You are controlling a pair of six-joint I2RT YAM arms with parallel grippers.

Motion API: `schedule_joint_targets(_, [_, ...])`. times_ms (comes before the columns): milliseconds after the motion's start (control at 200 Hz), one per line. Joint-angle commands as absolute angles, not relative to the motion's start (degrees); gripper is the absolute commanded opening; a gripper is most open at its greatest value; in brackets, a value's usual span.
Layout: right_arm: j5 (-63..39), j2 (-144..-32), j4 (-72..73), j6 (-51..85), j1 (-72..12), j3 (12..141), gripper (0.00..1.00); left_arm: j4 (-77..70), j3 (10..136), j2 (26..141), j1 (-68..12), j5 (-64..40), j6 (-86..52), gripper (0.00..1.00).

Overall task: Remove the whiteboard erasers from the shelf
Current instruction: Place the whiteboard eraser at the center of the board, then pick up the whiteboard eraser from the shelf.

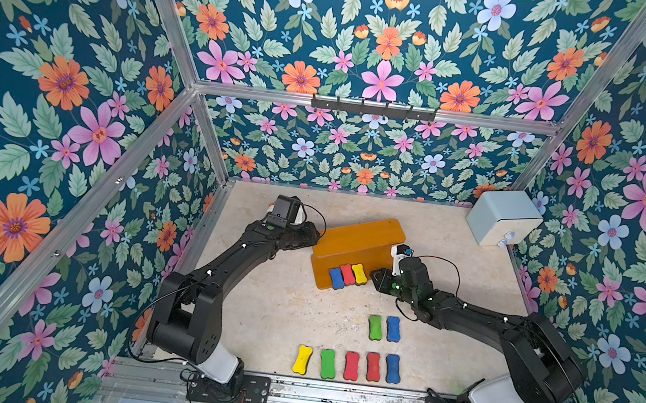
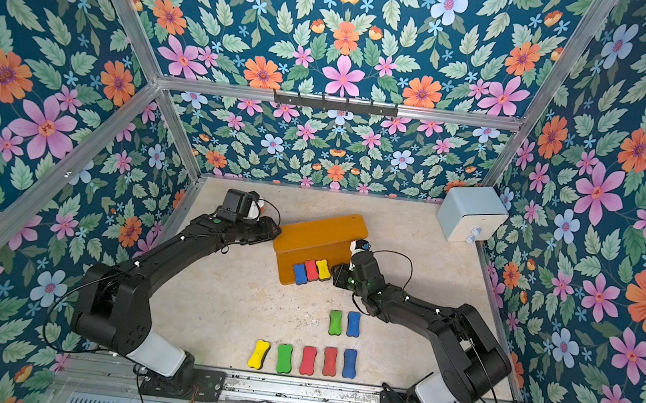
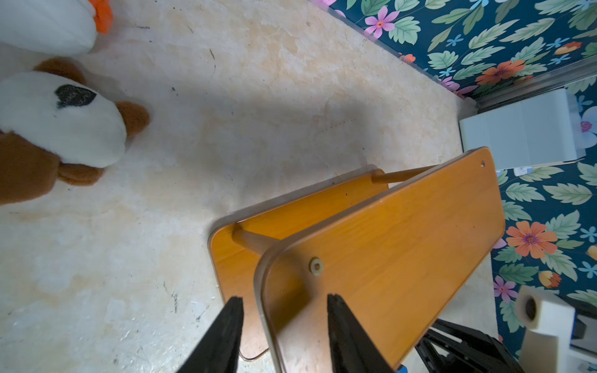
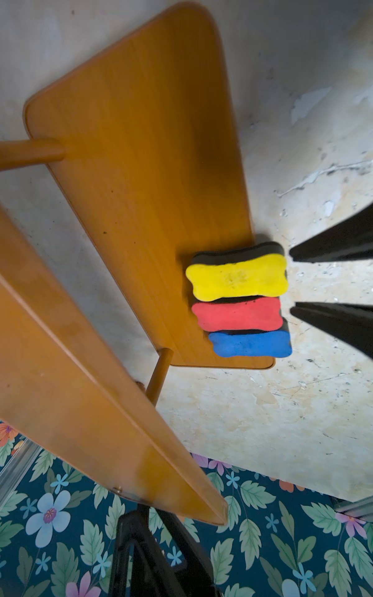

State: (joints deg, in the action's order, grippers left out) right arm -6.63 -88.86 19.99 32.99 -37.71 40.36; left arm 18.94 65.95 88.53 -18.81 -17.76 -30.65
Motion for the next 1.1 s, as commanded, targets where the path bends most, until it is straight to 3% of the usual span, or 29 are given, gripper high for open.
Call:
schedule_joint_targets(0, [-6.3, -90.6, 23.2, 31.0, -37.7, 41.5, 0.27, 20.0, 66.2, 88.6, -18.7, -16.8, -29.0, 0.47])
schedule_joint_targets(1100, [-4.9, -100.0, 34.4, 35.6, -39.0, 39.5, 0.28, 18.5, 64.4, 88.5, -18.8, -19.5, -28.3, 0.46])
